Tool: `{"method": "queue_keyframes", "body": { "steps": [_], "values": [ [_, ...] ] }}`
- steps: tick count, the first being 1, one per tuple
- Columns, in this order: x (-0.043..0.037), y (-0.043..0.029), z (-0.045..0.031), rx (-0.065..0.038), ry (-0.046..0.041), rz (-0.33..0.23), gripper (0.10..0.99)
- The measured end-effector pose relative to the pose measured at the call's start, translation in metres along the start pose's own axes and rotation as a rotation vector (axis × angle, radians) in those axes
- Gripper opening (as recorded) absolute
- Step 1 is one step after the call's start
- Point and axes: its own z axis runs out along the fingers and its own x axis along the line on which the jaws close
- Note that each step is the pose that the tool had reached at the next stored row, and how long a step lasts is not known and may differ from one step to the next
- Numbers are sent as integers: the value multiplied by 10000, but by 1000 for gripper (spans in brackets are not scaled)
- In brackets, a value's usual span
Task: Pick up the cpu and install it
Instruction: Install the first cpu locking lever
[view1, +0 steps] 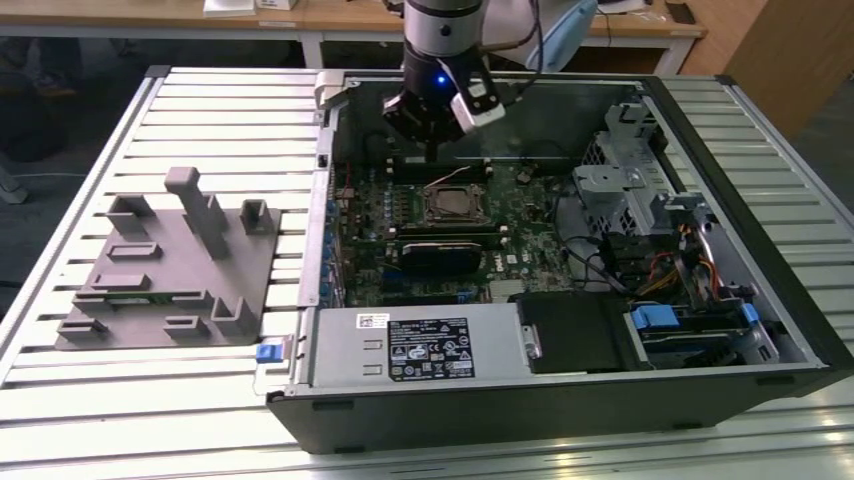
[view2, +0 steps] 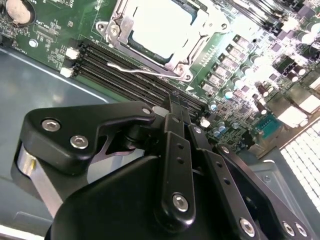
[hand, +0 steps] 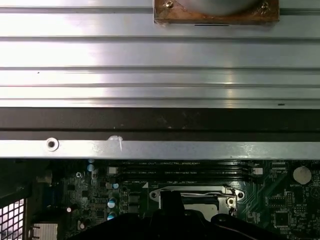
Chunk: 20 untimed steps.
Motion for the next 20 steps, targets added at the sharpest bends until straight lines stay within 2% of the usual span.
{"method": "queue_keyframes", "body": {
  "steps": [17,19,20],
  "values": [
    [-39,-3,33,0,2,0,106],
    [-40,-4,37,-46,4,-1,106],
    [-41,-4,41,-114,4,1,106]
  ]
}}
